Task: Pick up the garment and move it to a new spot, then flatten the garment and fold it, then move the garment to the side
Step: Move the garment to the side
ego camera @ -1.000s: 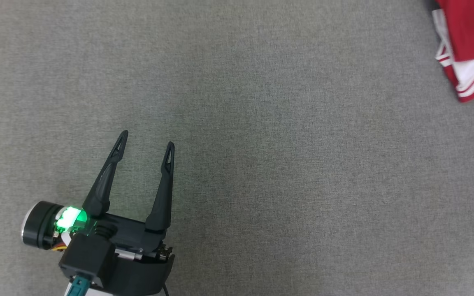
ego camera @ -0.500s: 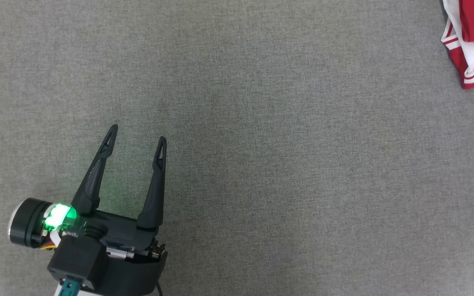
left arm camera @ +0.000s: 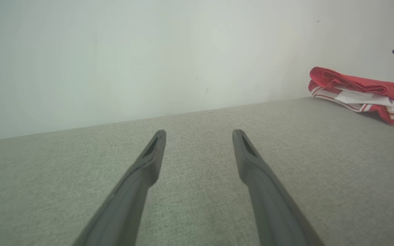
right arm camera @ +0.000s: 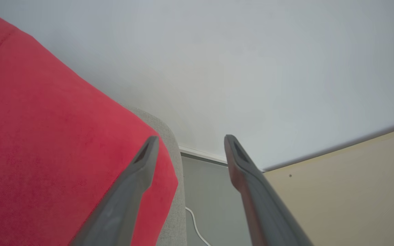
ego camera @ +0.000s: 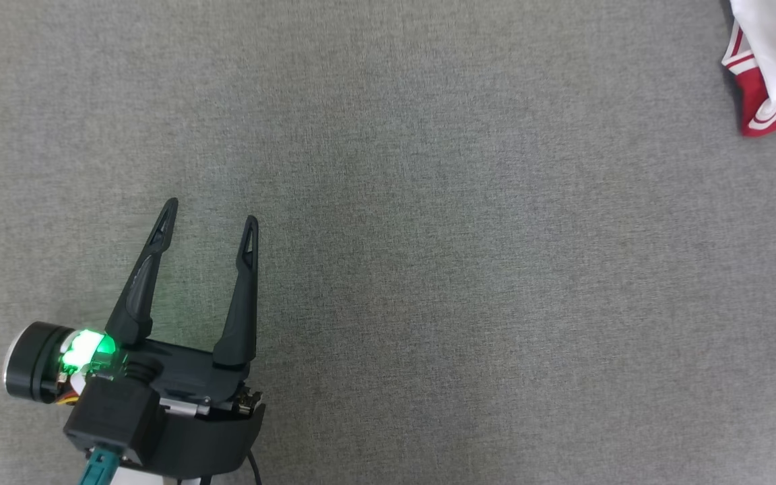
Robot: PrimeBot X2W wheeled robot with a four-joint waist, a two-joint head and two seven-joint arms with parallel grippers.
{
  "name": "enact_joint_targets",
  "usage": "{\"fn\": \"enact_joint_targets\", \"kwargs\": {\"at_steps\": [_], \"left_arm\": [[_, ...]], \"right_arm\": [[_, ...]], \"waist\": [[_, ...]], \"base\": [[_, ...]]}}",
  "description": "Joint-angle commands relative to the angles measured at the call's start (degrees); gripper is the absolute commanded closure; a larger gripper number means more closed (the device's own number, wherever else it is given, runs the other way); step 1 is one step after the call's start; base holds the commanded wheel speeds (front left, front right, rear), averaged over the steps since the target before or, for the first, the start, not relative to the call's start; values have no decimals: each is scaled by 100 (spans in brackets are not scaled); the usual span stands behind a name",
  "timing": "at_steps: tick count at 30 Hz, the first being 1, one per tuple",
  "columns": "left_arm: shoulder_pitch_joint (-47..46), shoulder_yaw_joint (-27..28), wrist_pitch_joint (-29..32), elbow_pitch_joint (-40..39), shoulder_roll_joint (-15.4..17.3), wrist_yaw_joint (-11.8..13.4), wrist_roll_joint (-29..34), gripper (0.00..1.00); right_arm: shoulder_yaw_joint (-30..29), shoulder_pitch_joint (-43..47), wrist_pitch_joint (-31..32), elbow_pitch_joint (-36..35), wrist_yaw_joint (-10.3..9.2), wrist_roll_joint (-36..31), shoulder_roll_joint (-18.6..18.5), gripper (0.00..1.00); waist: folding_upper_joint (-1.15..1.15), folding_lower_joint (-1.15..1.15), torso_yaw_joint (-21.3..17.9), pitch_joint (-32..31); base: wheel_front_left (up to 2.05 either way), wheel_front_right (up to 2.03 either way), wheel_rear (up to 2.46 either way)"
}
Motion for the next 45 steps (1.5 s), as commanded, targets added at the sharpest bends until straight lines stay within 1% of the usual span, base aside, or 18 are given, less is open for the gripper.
{"fn": "enact_joint_targets", "kwargs": {"at_steps": [1, 7, 10, 16, 22, 26, 31, 37, 45], "left_arm": [[36, 28, -12, 53, -15, 30, -32, 0], [140, 115, -12, 240, -79, 40, -100, 0], [250, 211, -12, 382, -120, 49, -164, 0], [528, 441, -12, 636, -184, 72, -230, 0], [918, 753, -12, 860, -261, 92, -346, 0], [1171, 915, -12, 989, -291, 87, -329, 0], [1392, 1015, -12, 1114, -317, 85, -303, 0], [1506, 1065, -12, 1231, -336, 72, -280, 0], [1505, 1012, -12, 1259, -344, 136, -253, 0]], "right_arm": [[-21, -40, -115, -7, -16, -51, 63, 0], [31, 2, -470, -63, -16, -159, 169, 0], [16, 65, -710, -83, -16, -127, 293, 0], [-68, 232, -1299, -237, -16, 7, 726, 0], [-259, 604, -1579, -632, -16, 33, 1204, 0], [-533, 1072, -1617, -1024, -16, 38, 1465, 0], [-1038, 1957, -1615, -1748, -16, 39, 1635, 0], [-1621, 3061, -1616, -2505, -16, -52, 1984, 0], [-2668, 4500, -1617, -3345, -16, -259, 2607, 0]], "waist": [[-1, 0, 12, -106], [-1, 0, 55, -431], [-1, 0, 100, -681], [-1, 0, 188, -1230], [-1, 0, 247, -1762], [-1, 0, 284, -2070], [-1, 0, 364, -2393], [-1, 0, 402, -2602], [-1, 0, 452, -2723]], "base": [[0, 0, 0], [0, 0, 0], [0, 0, 0], [0, 0, 0], [0, 0, 0], [0, 0, 0], [0, 0, 0], [0, 0, 0], [0, 0, 0]]}}
